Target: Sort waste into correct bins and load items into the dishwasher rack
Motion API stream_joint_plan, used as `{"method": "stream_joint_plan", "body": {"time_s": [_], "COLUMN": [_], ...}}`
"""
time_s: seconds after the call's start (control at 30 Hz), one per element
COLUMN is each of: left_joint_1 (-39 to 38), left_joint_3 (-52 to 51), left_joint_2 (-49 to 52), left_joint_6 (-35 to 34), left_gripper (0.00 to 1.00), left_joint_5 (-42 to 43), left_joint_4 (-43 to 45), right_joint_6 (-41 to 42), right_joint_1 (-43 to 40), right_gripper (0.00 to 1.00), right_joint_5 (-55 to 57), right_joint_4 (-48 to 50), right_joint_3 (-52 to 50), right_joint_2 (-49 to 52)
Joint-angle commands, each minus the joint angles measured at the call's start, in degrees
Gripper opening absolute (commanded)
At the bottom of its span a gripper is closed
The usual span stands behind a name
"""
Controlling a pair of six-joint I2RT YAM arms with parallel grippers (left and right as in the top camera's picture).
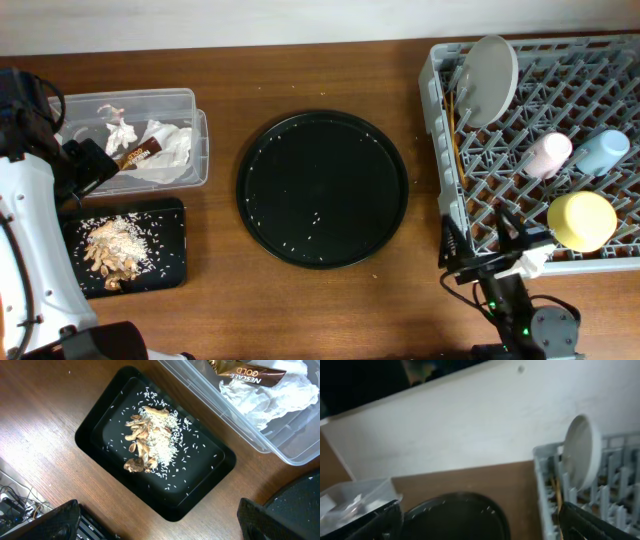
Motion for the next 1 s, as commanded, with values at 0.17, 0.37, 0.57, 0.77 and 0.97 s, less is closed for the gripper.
{"method": "stream_joint_plan", "body": {"time_s": [0.17, 0.37, 0.57, 0.77, 0.97], "left_joint_1": [0.13, 0.13, 0.13, 0.13, 0.13], "left_joint_3": [0.04, 0.04, 0.04, 0.04, 0.04], "left_joint_2": [-0.33, -0.33, -0.33, -0.33, -0.33], "left_joint_6": [-0.55, -0.57, -0.55, -0.55, -0.55], "left_gripper": [0.99, 0.99, 0.99, 1.0, 0.99], "left_joint_5": [-0.42, -0.42, -0.42, -0.42, -0.42], "left_joint_4": [-0.04, -0.04, -0.04, -0.04, -0.04], "right_joint_6": [-0.2, -12.96, -19.19, -19.23, -19.23], "right_joint_1": [-0.42, -0.42, -0.42, -0.42, -0.42], "right_gripper": [0.98, 0.98, 0.98, 0.98, 0.98], "right_joint_5": [7.3, 12.61, 12.79, 12.83, 12.83], "right_joint_4": [10.01, -0.15, -0.17, -0.15, -0.15], "right_joint_3": [-10.49, -10.49, -10.49, -10.49, -10.49], "right_joint_2": [-1.44, -1.44, -1.44, -1.44, -1.44]}}
